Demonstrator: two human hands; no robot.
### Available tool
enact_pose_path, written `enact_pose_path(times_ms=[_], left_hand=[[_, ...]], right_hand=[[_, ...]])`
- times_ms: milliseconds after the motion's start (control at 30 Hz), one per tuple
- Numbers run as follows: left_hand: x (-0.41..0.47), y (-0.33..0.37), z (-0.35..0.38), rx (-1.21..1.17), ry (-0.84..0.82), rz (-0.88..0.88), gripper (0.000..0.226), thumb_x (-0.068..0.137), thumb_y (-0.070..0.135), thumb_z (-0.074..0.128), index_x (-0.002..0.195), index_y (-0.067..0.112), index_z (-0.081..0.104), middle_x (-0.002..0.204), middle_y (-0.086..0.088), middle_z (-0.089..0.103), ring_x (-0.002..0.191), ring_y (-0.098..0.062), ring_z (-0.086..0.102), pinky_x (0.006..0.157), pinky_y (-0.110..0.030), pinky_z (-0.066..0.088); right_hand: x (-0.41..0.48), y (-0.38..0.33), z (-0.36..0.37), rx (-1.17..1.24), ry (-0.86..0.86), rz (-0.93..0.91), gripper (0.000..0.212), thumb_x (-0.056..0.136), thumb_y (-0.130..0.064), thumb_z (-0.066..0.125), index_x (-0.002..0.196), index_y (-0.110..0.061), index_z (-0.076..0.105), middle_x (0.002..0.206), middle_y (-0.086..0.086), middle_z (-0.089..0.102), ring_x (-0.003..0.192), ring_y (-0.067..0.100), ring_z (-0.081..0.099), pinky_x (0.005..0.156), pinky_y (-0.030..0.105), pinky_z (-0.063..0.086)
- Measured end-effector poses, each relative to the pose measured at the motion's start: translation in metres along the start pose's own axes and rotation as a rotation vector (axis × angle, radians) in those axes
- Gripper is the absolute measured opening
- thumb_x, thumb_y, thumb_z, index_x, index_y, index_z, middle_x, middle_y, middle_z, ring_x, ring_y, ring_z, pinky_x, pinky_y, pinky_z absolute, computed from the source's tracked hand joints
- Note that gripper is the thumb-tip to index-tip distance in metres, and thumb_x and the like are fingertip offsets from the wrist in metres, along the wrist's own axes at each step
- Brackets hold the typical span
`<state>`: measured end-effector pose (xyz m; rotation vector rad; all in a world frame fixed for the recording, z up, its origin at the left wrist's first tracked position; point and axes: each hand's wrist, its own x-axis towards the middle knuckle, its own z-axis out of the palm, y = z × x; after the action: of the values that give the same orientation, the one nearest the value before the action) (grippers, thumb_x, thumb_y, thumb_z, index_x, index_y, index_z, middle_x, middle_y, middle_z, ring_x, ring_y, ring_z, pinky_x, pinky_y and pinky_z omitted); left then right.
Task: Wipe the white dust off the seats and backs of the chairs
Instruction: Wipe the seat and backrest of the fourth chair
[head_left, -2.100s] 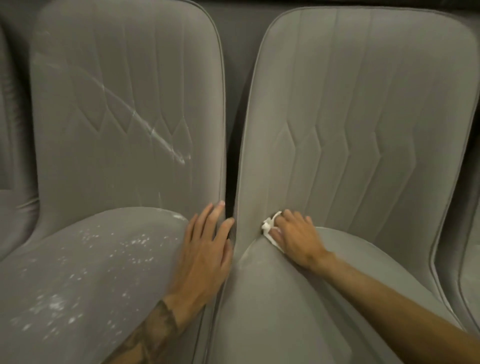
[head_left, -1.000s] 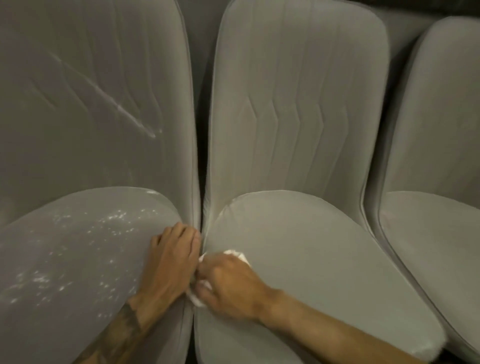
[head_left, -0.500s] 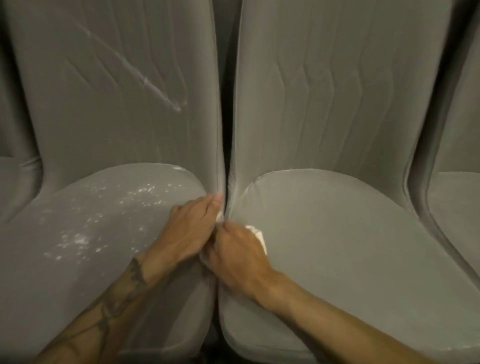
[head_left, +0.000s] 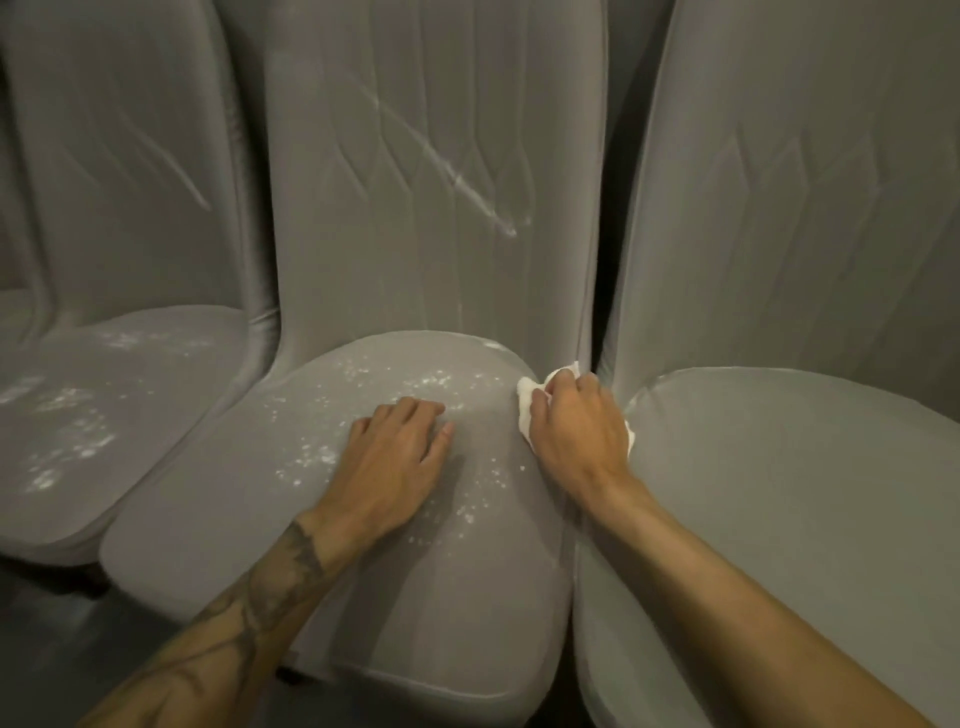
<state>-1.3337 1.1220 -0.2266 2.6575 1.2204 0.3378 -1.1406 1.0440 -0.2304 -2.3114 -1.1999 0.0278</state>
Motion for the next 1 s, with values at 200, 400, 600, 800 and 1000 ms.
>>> enact_pose_path(times_ms=[200,400,600,800,1000], left_hand=[[0.021,-0.068,-0.004,0.047,0.012,0.072,0.040,0.111,0.044,0.034,0.137,0.024,0.056,0.140,0.004,0.055,0.125,-0.022,0.050,0.107,-0.040,0.032],[0.048,-0.145,-0.020,0.083,0.000,0.177,0.035,0.110,0.042,0.039,0.133,0.025,0.058,0.137,0.002,0.057,0.123,-0.024,0.053,0.103,-0.041,0.034],[0.068,-0.219,-0.041,0.079,-0.010,0.263,0.048,0.104,0.048,0.028,0.128,0.023,0.062,0.135,0.001,0.060,0.121,-0.027,0.055,0.103,-0.044,0.039],[0.081,-0.259,-0.040,0.072,0.016,0.337,0.054,0.101,0.050,0.024,0.121,0.023,0.066,0.129,0.000,0.063,0.117,-0.029,0.056,0.097,-0.047,0.042],[0.076,-0.262,-0.028,0.028,0.094,0.351,0.045,0.103,0.046,0.028,0.114,0.023,0.064,0.124,-0.002,0.064,0.115,-0.030,0.052,0.090,-0.049,0.044]], right_hand=[[-0.001,-0.016,0.002,0.060,-0.142,0.070,0.049,0.091,-0.044,0.058,0.131,-0.016,0.055,0.131,0.013,0.053,0.117,0.035,0.053,0.097,0.043,0.046],[-0.018,-0.032,0.020,-0.250,0.046,0.143,0.044,0.098,-0.043,0.044,0.122,-0.009,0.059,0.117,0.017,0.059,0.103,0.035,0.056,0.089,0.042,0.046],[-0.027,-0.054,0.040,-0.539,0.223,0.197,0.033,0.099,-0.034,0.044,0.104,-0.008,0.064,0.111,0.012,0.053,0.098,0.029,0.048,0.086,0.043,0.040],[-0.030,-0.069,0.042,-0.297,0.188,0.345,0.032,0.099,-0.028,0.049,0.100,0.002,0.059,0.116,0.025,0.056,0.102,0.041,0.053,0.090,0.047,0.041],[-0.048,-0.109,0.070,-0.375,0.170,0.139,0.023,0.098,-0.031,0.052,0.099,-0.010,0.059,0.098,0.017,0.062,0.084,0.037,0.055,0.080,0.045,0.042]])
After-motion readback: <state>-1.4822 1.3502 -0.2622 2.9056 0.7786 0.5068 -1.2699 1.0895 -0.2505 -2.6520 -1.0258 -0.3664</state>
